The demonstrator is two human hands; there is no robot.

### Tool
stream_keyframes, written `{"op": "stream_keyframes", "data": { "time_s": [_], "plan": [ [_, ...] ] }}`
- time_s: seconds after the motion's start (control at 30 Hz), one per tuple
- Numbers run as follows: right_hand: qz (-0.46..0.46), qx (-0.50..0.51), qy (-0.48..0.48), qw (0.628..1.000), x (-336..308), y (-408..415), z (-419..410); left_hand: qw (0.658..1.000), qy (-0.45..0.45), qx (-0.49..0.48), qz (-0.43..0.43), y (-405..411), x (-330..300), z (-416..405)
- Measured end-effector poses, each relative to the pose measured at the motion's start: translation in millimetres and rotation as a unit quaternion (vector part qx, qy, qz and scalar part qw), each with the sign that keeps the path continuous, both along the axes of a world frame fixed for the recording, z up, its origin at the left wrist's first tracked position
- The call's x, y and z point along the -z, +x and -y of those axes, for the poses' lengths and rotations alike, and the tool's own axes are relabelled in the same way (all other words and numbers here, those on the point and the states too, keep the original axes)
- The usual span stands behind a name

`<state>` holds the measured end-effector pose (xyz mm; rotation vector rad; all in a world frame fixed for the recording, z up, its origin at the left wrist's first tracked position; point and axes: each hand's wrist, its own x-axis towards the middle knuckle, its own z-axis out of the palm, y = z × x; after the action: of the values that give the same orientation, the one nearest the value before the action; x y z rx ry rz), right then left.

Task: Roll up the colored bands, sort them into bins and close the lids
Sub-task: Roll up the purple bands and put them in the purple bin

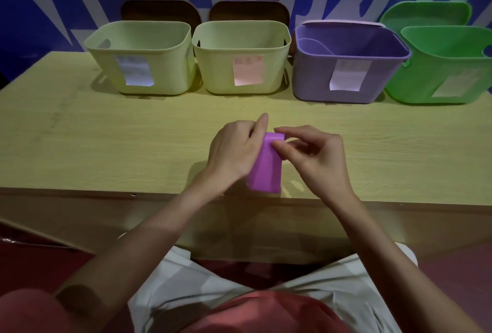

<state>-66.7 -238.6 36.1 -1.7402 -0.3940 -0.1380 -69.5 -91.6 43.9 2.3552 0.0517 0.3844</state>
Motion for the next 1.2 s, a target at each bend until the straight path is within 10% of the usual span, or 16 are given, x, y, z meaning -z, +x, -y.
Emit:
{"op": "stream_keyframes", "data": {
  "time_s": [0.17,0.5,0.8,1.2],
  "plan": [
    [-0.100,-0.004,0.068,0.993,1,0,-4,0.992,0.085,-0.012,0.095,-2,11,-3],
    [0.074,0.004,-0.078,0.994,12,-2,-4,0.993,-0.064,-0.039,-0.090,12,7,-5],
    [-0.195,-0.026,0.123,0.973,10,2,0,0.972,0.183,0.026,0.143,-2,20,-7],
    [0.133,-0.029,-0.056,0.989,18,-1,3,0.970,-0.170,0.009,-0.173,17,15,-11]
  ]
}}
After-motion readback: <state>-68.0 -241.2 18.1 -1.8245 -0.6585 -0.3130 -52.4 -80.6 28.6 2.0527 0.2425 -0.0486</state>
